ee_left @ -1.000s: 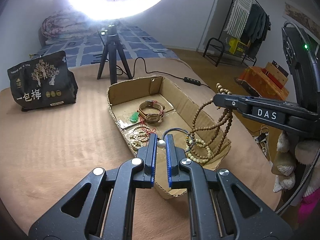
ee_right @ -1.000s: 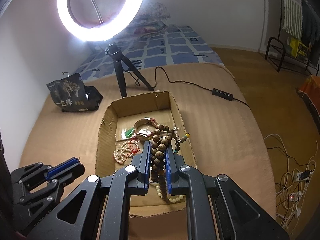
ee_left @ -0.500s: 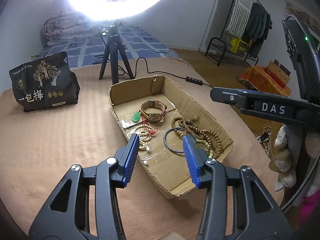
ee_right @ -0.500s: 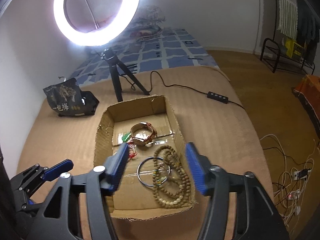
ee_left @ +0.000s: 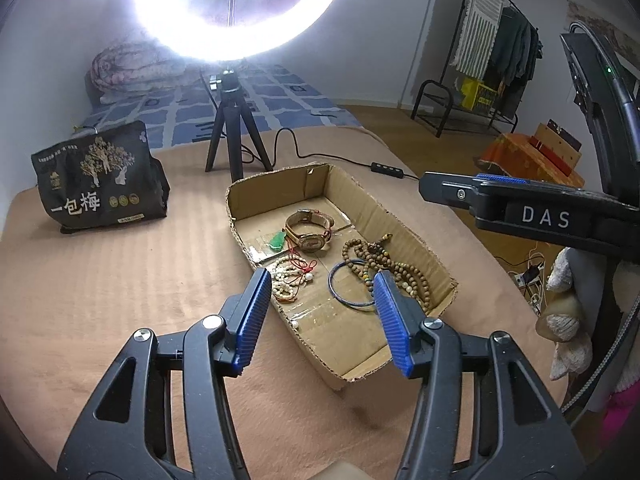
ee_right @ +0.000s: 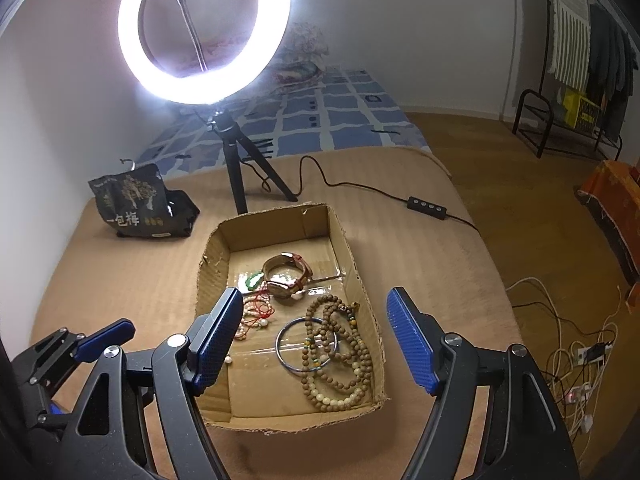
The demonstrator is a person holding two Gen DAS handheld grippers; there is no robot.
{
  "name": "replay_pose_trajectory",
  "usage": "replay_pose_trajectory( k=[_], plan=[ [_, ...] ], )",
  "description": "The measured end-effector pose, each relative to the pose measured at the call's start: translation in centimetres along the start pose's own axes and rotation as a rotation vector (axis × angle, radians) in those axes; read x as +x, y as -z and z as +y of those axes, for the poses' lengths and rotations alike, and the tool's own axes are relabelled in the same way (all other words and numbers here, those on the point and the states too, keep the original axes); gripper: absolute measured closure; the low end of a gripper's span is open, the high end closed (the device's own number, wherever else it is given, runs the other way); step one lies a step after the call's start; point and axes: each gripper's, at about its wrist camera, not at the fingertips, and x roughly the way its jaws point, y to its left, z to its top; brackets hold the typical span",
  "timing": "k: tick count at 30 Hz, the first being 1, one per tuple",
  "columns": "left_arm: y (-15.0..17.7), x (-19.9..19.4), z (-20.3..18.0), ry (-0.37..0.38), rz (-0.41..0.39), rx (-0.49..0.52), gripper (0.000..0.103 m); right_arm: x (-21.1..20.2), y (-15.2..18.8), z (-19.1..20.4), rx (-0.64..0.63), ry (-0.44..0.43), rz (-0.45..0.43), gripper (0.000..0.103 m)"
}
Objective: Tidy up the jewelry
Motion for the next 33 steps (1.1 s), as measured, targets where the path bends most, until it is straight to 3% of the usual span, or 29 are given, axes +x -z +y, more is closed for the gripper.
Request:
replay_pose_trajectory(
  k=[13,22,26,33],
  plan=[
    [0.2,-4.6,0.6,-0.055,-0.049,0.038,0.048,-4.6,-0.3,1.6,-0.038,0.026,-0.08,0.029],
    [0.9,-10.7,1.3,-0.074,-0.124,0.039,0.048,-8.9,0.3,2.9,-0.025,0.039,-0.156,0.029],
    [1.6,-13.6,1.4,-0.08,-0.169,0.045,0.039,-10.8,1.2,3.7,-0.031,0.044,-0.192,0.027],
    [3.1,-16.9,1.7,-0.095,-0.2,0.056,0.039,-13.9,3.0,5.3,-0.098,0.09,-0.259,0.024]
  ],
)
